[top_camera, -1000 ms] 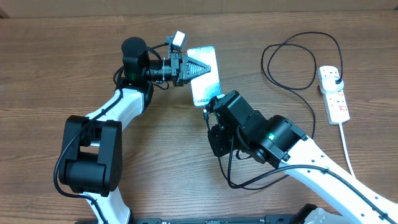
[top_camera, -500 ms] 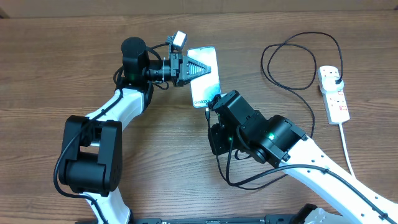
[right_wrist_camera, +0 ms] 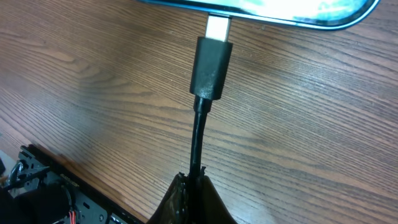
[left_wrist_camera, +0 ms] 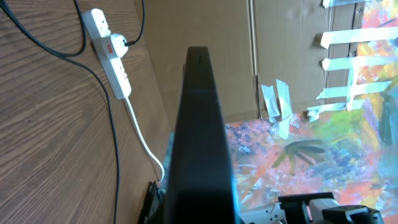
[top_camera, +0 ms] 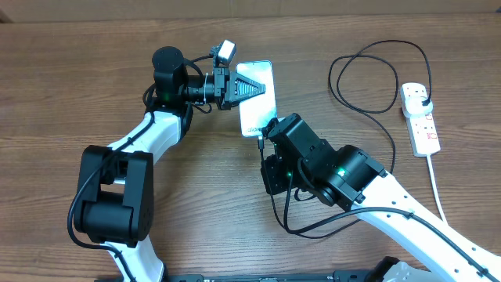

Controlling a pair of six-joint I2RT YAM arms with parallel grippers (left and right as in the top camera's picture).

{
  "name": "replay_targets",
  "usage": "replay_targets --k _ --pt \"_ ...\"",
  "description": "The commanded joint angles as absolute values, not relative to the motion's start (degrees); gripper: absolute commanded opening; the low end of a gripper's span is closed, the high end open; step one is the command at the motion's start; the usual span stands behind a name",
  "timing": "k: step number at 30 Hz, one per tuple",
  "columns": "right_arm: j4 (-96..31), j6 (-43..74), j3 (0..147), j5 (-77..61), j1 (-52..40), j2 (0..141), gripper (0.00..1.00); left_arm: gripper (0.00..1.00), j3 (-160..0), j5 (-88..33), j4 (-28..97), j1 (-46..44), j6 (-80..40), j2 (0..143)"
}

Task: Plug charger to phone and switch on socket
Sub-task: 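Align the connector under the phone's bottom port with the right gripper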

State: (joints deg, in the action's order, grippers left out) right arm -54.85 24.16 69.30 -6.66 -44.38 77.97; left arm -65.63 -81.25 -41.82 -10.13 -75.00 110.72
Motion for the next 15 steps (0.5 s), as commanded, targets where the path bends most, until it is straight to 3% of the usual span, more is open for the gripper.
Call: replay_targets --k 1,15 --pt "-54.00 25.34 69.87 -6.00 -43.70 77.49 0.04 0.04 -67.35 -83.72 -42.28 -10.15 -75.42 110.37" --pt "-50.57 25.32 69.87 -7.57 -42.57 77.49 0.04 0.04 -67.35 -83.83 -42.28 -10.15 -75.42 110.37"
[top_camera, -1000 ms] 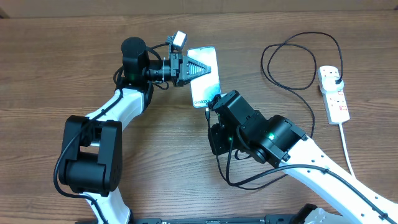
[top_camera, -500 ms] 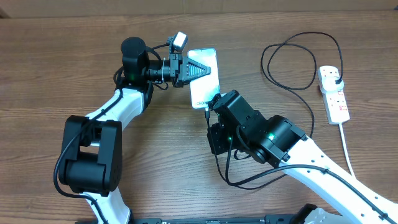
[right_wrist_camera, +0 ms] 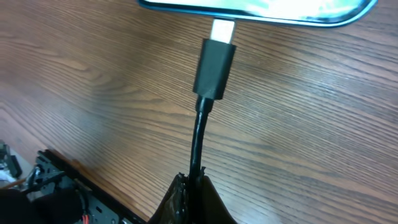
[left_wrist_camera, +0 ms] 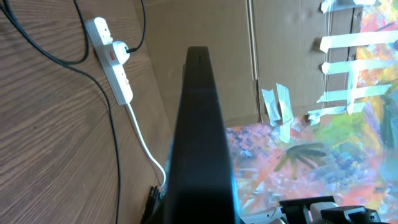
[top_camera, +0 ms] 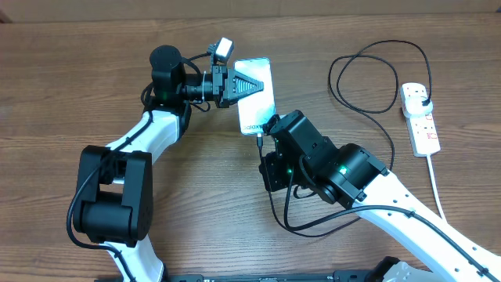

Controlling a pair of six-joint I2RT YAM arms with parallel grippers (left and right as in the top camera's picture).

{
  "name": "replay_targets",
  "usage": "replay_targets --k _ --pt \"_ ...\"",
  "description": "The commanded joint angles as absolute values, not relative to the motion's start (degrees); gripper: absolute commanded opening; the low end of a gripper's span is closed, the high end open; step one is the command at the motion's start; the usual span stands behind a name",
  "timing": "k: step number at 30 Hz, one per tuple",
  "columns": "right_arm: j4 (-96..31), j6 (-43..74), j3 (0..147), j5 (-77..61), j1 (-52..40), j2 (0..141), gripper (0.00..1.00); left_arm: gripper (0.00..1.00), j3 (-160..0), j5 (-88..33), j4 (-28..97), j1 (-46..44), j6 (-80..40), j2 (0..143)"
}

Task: Plug charger to phone and switch on socket
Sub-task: 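Align the connector under the phone's bottom port with the right gripper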

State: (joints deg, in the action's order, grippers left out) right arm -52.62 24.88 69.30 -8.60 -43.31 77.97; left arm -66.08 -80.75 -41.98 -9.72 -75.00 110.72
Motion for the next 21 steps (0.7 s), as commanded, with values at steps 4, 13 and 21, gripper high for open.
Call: replay_targets --k 4,13,21 --pt "-49.39 25.30 69.82 -6.44 -42.57 77.49 0.04 0.04 -67.35 -83.88 -42.26 -10.17 -75.44 110.37" --pt "-48.75 23.18 69.80 -2.39 -42.57 77.49 0.04 0.04 -67.35 -85.65 -42.24 -10.15 -75.88 110.37" --pt "-49.93 16.56 69.82 -2.44 -42.57 77.49 0.04 0.04 -67.35 -87.09 -42.24 -10.15 -75.88 110.37"
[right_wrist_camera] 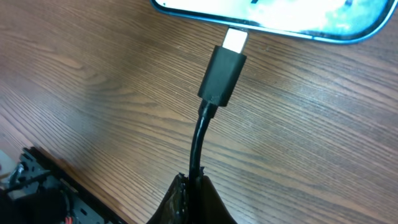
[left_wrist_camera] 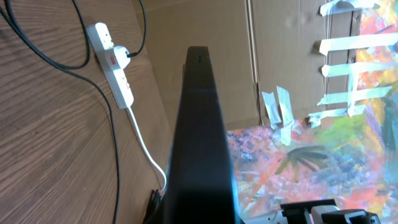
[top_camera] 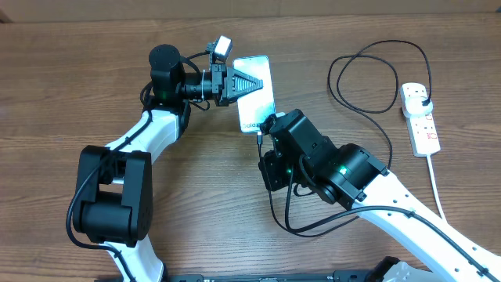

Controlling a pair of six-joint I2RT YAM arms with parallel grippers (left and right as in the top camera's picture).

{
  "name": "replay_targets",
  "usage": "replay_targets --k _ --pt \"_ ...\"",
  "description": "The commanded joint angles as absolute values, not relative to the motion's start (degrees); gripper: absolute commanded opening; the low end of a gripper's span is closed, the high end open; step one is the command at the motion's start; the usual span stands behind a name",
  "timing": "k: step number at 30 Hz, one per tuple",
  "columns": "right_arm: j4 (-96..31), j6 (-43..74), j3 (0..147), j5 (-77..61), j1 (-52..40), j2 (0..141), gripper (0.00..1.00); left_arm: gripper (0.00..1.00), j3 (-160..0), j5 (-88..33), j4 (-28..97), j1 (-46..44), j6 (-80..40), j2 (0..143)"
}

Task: Plug charger to phone and switch on socket
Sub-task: 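Align the connector under the phone's bottom port with the right gripper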

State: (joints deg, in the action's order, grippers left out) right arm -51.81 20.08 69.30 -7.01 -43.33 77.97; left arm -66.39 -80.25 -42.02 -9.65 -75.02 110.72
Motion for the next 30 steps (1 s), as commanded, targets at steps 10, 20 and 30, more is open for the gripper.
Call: replay_targets --k 10,20,30 --pt "-50.63 16.25 69.82 -5.52 -42.78 77.47 0.04 0.04 -67.35 -86.13 -42.22 -10.09 -75.88 110.37" --pt "-53.84 17.93 69.80 -7.38 -42.78 77.47 0.04 0.04 -67.35 -84.03 -41.98 -9.52 -76.34 110.37" --pt "-53.87 16.71 69.80 -7.84 -42.78 77.47 0.04 0.04 -67.35 -82.59 -41.82 -9.39 -74.52 110.37"
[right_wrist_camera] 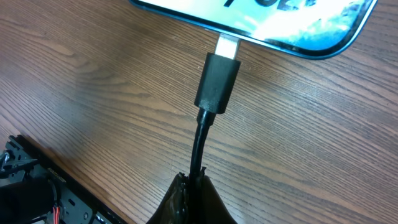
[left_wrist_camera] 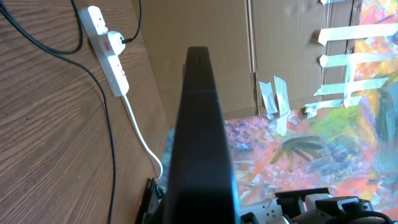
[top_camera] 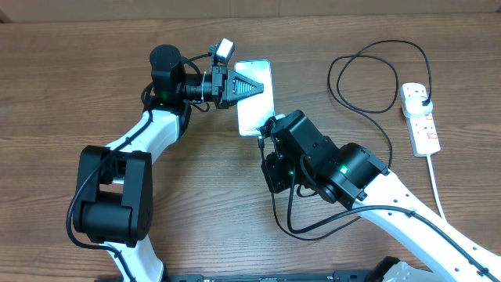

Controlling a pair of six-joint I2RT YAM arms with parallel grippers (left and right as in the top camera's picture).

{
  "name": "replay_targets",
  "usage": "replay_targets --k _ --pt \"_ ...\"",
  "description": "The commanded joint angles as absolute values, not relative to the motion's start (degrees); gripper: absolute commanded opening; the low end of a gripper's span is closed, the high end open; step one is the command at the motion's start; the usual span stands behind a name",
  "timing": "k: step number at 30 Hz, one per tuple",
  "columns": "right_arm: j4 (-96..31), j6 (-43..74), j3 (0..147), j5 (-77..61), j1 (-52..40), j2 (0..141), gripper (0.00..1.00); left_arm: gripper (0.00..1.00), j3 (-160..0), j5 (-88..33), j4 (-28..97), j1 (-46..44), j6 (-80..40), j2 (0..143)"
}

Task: Plug charger to phone and switch on socket
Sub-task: 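Align the connector under the phone's bottom port with the right gripper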

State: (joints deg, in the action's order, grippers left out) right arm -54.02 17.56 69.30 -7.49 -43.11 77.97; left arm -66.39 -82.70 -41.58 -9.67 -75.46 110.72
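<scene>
The phone [top_camera: 255, 95] is held on edge above the table with my left gripper [top_camera: 235, 87] shut on it. The left wrist view shows it as a dark edge-on slab [left_wrist_camera: 199, 124] that hides the fingers. My right gripper [right_wrist_camera: 199, 182] is shut on the black charger cable [right_wrist_camera: 200, 143], just below the black plug [right_wrist_camera: 217, 84]. The plug's silver tip [right_wrist_camera: 227, 46] meets the phone's bottom edge [right_wrist_camera: 261, 28], and metal still shows. The white power strip [top_camera: 419, 117] lies at the far right with the charger's adapter in it.
The black cable loops [top_camera: 368, 78] across the table between the phone and the strip. The strip's white lead [top_camera: 437, 192] runs toward the front right edge. The right arm's body [top_camera: 337, 176] sits below the phone.
The plug was tilted to the right with its tip just under the phone's edge. Now it stands straighter and its tip is against that edge. The phone sits slightly lower in the right wrist view.
Both grippers stayed shut throughout, left on the phone and right on the cable. The plug tip stood at the phone's bottom edge, then slightly off it, then tilted, and now is against the edge again.
</scene>
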Motion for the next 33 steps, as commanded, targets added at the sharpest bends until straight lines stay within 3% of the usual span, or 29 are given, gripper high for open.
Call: replay_targets --k 1,33 --pt "-53.87 15.94 69.80 -8.05 -42.78 77.47 0.04 0.04 -67.35 -82.26 -41.80 -9.39 -73.14 110.37" --pt "-53.67 13.41 69.80 -3.51 -42.78 79.70 0.04 0.04 -67.35 -78.65 -37.52 -9.41 -75.42 110.37"
